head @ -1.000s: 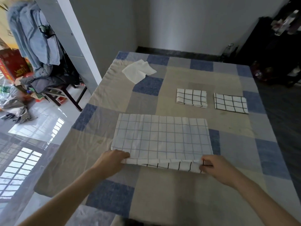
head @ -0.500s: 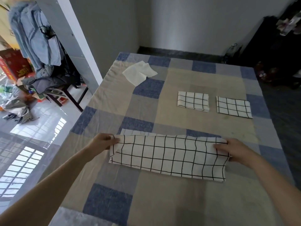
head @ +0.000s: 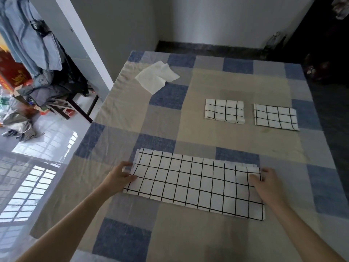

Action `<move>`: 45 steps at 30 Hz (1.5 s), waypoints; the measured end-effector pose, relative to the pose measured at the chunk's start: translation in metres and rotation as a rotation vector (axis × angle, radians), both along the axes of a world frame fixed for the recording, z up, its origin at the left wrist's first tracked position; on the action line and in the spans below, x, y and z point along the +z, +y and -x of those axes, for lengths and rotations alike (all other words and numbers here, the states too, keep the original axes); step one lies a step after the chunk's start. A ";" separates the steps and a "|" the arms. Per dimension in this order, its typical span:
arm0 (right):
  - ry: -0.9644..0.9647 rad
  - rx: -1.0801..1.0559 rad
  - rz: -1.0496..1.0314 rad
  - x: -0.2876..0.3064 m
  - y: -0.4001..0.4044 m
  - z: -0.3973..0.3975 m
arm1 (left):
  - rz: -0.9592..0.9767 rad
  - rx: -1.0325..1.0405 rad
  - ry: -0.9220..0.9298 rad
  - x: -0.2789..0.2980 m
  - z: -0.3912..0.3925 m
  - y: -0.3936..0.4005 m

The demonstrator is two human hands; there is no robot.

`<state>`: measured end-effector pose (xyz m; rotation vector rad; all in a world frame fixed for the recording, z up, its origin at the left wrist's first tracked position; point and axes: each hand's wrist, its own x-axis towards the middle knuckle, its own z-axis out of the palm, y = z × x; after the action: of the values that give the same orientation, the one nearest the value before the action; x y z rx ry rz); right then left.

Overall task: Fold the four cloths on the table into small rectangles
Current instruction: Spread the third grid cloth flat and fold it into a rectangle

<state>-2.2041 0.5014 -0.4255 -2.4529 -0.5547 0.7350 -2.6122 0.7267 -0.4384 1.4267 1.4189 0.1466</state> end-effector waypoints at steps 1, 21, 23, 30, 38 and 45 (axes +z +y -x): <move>0.003 -0.014 -0.003 0.000 -0.004 0.002 | 0.004 0.008 -0.027 -0.001 0.003 -0.002; -0.360 0.009 0.134 -0.014 0.002 0.022 | -0.875 -0.577 0.310 0.012 -0.065 -0.079; -0.449 0.052 0.148 -0.015 0.011 0.045 | -0.804 -0.755 0.250 0.003 -0.098 -0.105; -0.506 0.480 -0.051 -0.035 0.034 0.128 | -0.792 -0.906 0.384 -0.040 -0.140 -0.125; -0.531 0.723 0.053 -0.064 0.043 0.127 | -0.748 -0.807 0.365 -0.051 -0.133 -0.120; -0.557 0.686 0.112 -0.069 0.014 0.066 | -0.653 -0.445 0.489 -0.045 -0.052 -0.072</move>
<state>-2.2700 0.5153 -0.4942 -2.5617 -1.6550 0.2992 -2.5603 0.6548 -0.4835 2.4127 1.4562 -0.0368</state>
